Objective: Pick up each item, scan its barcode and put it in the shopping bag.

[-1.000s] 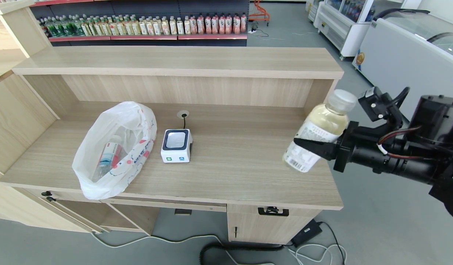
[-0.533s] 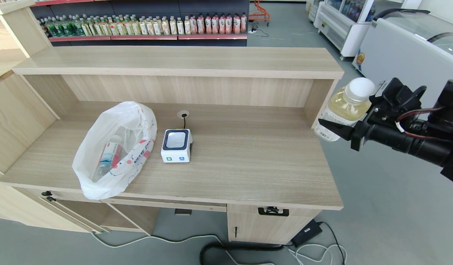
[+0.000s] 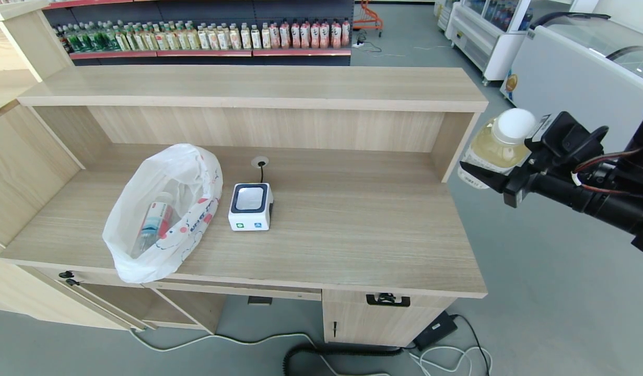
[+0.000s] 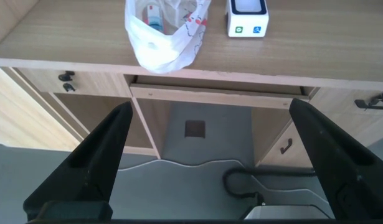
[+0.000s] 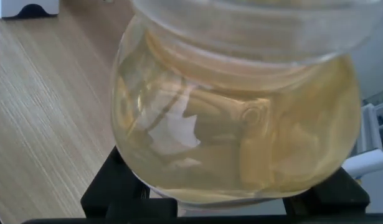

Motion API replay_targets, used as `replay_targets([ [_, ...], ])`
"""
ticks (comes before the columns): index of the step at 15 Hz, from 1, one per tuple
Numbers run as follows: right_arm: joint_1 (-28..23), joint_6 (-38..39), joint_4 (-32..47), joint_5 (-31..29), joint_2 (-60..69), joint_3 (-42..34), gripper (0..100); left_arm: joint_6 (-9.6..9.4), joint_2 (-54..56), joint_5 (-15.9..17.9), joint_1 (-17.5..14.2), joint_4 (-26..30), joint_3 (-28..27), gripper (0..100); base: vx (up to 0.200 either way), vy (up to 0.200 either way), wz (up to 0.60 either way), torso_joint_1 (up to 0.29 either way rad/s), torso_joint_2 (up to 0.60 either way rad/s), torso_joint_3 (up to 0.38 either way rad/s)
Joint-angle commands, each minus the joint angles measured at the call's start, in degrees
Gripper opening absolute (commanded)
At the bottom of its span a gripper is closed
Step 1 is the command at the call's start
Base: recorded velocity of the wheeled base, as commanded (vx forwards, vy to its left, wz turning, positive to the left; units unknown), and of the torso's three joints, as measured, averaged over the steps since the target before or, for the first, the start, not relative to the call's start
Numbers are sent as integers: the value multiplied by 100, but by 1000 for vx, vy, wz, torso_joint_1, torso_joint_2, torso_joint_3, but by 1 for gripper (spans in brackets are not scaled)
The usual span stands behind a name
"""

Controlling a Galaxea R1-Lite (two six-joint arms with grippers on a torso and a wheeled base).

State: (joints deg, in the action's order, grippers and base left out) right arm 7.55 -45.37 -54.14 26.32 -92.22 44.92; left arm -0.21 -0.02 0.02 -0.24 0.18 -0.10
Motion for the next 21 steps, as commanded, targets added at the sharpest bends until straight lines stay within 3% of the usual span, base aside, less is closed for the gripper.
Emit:
replay_targets([
  [1, 10, -7, -9, -4, 2, -27, 0, 3, 2, 6, -2, -1, 1, 100, 0, 0, 0, 0, 0, 0],
  [11, 10, 11, -18, -13, -68, 96, 0, -14, 2, 6, -2, -1, 1, 100, 0, 200, 0, 5, 2, 1],
  [21, 63, 196, 17, 198, -1202, 1528, 0, -23, 2, 6, -2, -1, 1, 100, 0, 200, 0, 0, 3, 2],
])
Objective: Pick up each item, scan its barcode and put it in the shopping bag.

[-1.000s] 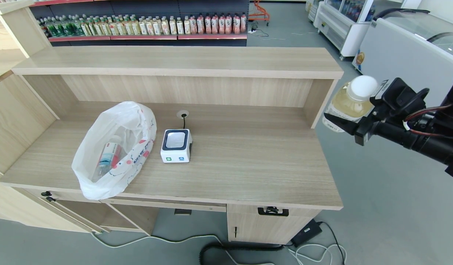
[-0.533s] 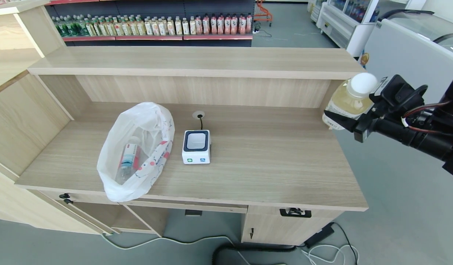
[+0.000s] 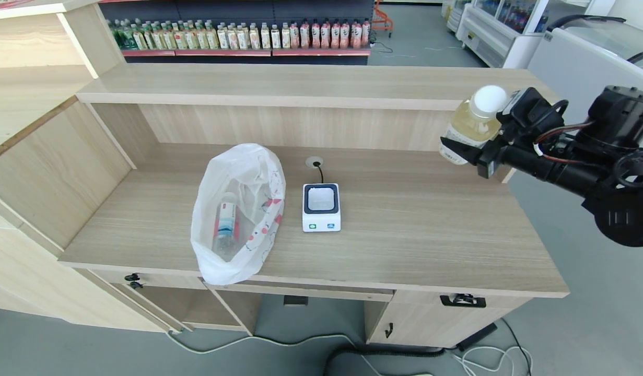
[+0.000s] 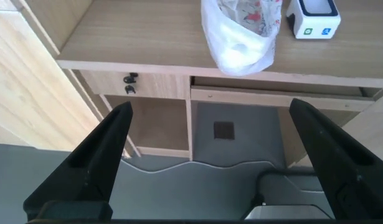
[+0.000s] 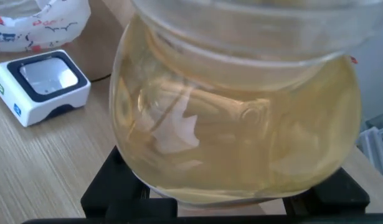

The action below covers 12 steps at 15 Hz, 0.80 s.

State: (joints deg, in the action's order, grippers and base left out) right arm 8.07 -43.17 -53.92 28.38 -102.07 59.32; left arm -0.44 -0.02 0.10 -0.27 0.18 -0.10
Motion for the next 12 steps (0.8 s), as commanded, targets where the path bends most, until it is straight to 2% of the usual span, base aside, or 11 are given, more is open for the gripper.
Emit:
replay_targets([
  [1, 177, 195, -31, 71, -428, 220, 0, 0, 2, -1, 0, -1, 1, 100, 0, 200, 0, -2, 7, 2],
  [7, 415, 239, -31, 282, -1201, 1038, 0, 0, 2, -1, 0, -1, 1, 100, 0, 200, 0, 2, 2, 2],
  [10, 415, 168, -31, 273, -1359, 1055, 0, 0, 2, -1, 0, -1, 1, 100, 0, 200, 0, 1, 4, 5],
  [12, 371, 54, -22, 282, -1482, 1038, 0, 0, 2, -1, 0, -1, 1, 100, 0, 0, 0, 0, 0, 0],
])
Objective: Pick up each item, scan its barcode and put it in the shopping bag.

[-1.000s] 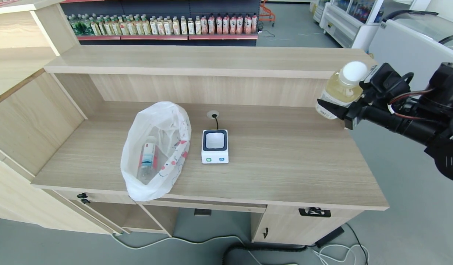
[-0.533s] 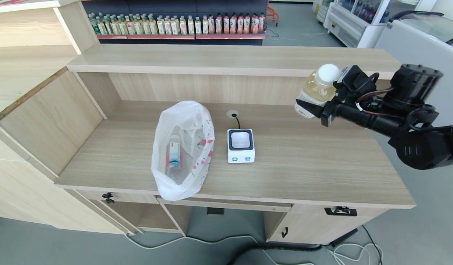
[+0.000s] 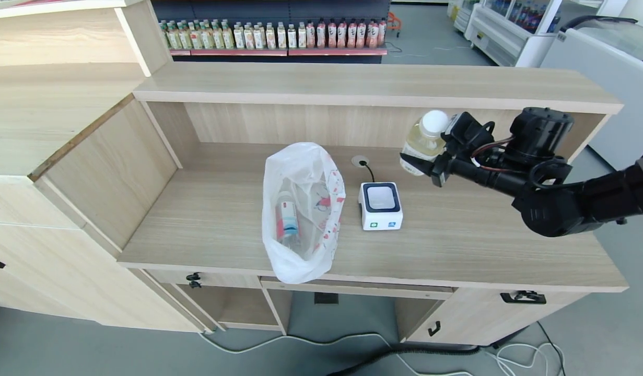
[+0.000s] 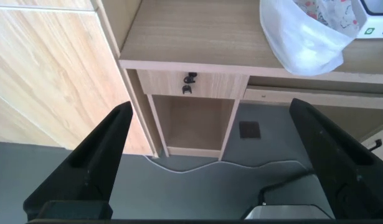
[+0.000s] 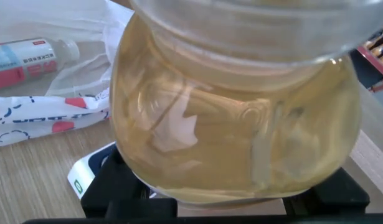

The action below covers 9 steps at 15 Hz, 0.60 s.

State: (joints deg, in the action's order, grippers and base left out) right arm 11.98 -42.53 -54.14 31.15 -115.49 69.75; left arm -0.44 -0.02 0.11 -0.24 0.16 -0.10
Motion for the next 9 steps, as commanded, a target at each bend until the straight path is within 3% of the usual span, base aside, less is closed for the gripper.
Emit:
replay_targets([
  [1, -56, -45, 0, -3, -237, 21, 0, 0, 2, -2, -2, 2, 1, 100, 0, 0, 0, 0, 0, 0],
  [9, -284, -36, -35, 392, -1037, 645, 0, 0, 2, -2, -2, 2, 1, 100, 0, 0, 0, 0, 0, 0],
])
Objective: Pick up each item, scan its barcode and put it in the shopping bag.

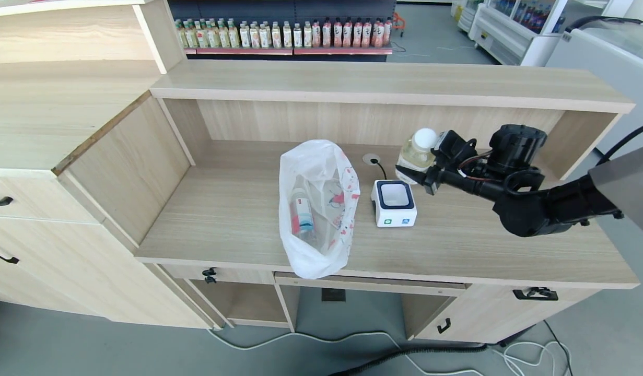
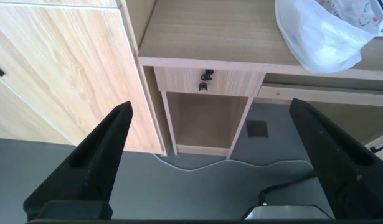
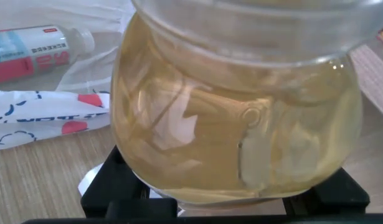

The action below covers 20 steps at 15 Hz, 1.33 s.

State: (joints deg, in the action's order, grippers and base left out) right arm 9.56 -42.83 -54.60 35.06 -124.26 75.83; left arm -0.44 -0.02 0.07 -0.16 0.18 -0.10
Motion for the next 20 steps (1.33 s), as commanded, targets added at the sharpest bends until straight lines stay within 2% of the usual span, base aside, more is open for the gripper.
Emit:
replay_targets([
  [1, -138, -7, -59, 62, -318, 90, 0, 0, 2, 1, -11, -1, 1, 100, 0, 0, 0, 0, 0, 0],
  [10, -174, 37, -15, 133, -960, 802, 0, 0, 2, 1, -11, -1, 1, 100, 0, 0, 0, 0, 0, 0],
  [13, -156, 292, -33, 124, -1224, 1075, 0, 0, 2, 1, -11, -1, 1, 100, 0, 0, 0, 0, 0, 0],
  [20, 64, 565, -15, 133, -2111, 2560, 0, 0, 2, 1, -11, -1, 1, 100, 0, 0, 0, 0, 0, 0],
])
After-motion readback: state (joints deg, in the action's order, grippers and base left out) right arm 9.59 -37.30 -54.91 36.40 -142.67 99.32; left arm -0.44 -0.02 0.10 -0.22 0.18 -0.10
